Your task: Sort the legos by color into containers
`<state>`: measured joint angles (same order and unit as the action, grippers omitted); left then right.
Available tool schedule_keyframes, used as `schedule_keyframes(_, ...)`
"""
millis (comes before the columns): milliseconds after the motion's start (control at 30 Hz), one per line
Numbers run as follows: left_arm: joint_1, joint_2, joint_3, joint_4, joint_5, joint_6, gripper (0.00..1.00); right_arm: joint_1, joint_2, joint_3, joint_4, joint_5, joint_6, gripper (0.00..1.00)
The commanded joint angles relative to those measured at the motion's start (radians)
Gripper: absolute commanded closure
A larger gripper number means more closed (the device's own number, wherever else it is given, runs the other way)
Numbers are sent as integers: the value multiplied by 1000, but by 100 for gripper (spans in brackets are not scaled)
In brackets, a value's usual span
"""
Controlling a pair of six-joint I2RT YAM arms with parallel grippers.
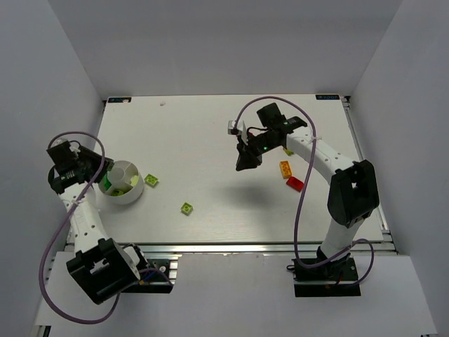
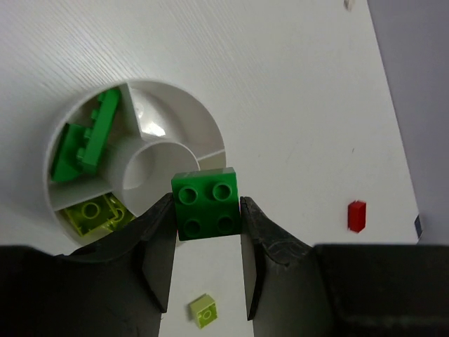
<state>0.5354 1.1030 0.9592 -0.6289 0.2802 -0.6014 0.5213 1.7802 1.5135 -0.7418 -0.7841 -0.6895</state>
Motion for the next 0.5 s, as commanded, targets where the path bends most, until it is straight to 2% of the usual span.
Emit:
schedule_keyframes(0, 66, -2, 64, 9, -27, -58, 100, -1, -36, -22, 94, -24, 45, 73)
schedule_keyframes(133, 155, 14, 55, 44, 10, -98, 100, -15, -41, -52, 183, -53, 103, 72)
schedule_keyframes(300, 166, 99, 81, 9, -1, -23, 100, -40, -48, -75, 257, -78, 185, 72)
schedule_keyframes(467, 166, 121, 53, 90, 37, 63, 100, -67, -50, -102, 303, -96, 223, 72)
